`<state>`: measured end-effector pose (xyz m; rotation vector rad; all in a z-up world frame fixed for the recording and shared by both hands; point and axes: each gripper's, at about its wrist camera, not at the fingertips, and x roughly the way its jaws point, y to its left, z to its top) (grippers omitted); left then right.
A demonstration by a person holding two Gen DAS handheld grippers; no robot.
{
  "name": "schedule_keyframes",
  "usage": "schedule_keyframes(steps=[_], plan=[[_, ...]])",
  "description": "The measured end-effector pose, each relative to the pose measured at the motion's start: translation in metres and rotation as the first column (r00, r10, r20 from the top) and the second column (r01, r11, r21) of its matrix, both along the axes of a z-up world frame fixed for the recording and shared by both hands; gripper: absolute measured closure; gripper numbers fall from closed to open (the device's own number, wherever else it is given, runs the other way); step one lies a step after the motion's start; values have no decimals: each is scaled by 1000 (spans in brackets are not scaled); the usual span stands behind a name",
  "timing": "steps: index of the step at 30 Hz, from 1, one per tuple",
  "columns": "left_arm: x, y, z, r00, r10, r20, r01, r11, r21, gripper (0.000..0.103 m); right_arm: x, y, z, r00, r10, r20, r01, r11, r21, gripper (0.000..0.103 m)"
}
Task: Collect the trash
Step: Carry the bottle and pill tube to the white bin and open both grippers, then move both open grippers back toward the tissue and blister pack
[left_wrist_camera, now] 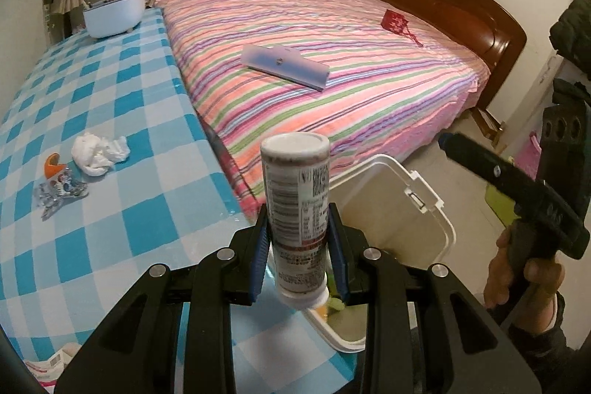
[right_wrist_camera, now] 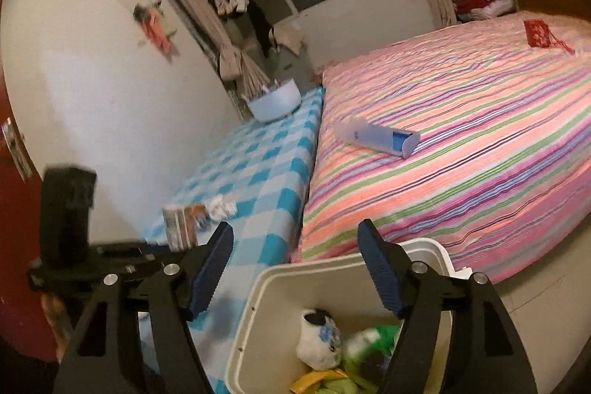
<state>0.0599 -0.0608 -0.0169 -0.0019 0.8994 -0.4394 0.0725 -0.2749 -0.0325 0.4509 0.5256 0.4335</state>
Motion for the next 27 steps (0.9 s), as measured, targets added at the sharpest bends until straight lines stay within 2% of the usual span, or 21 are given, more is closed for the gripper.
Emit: schedule_keyframes(steps=[9, 19, 22, 23, 24, 26, 27], plan=[[-3, -30, -8, 998, -65, -20, 64, 998, -23, 74, -2, -23, 0, 997, -71, 1, 70, 995, 77, 35], [-3, -41, -15, 995, -93, -36, 92, 996, -15, 74, -3, -23, 1, 997, -68, 21, 66, 995, 68, 35], [-4, -40, -13, 996, -87, -20, 87, 996, -21, 71, -2, -23, 2, 997, -73, 24, 71, 995, 70, 35], [-3, -40, -11, 996, -88, -13, 88, 996, -20, 64, -2, -23, 1, 997, -75, 24, 73, 995, 73, 35], [-4, -40, -10, 996, -90, -7, 90, 996, -20, 49, -2, -23, 2, 997, -78, 25, 76, 994, 76, 35], [-6, -41, -6, 997, -75, 21, 76, 997, -18, 36, -3, -25, 2, 996, -80, 29, 77, 994, 81, 35], [-8, -40, -3, 997, -71, 42, 71, 997, -15, 35, -3, -25, 1, 996, -79, 28, 77, 994, 84, 35]])
